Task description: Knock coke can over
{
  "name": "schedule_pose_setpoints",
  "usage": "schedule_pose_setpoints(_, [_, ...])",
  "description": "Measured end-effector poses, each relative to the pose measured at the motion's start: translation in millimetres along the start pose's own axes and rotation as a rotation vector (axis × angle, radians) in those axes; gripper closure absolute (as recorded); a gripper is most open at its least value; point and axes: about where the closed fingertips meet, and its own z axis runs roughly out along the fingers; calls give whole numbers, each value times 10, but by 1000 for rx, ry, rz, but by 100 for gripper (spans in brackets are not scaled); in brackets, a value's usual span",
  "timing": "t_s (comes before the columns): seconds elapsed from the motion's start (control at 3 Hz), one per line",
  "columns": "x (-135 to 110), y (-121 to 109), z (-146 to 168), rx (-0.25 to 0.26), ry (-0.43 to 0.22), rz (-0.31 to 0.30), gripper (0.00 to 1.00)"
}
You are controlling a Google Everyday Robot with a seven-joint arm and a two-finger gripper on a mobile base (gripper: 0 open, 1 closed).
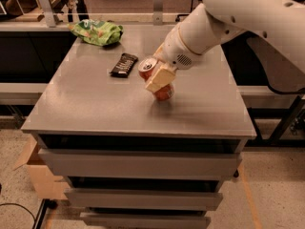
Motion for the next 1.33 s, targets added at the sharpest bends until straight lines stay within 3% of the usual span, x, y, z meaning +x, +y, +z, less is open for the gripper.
schedule_pose_setpoints(0.67, [-24,13,-41,28,257,-161,100])
schedule_pose_setpoints(1.33, [-186,164,107,-24,375,-292,100])
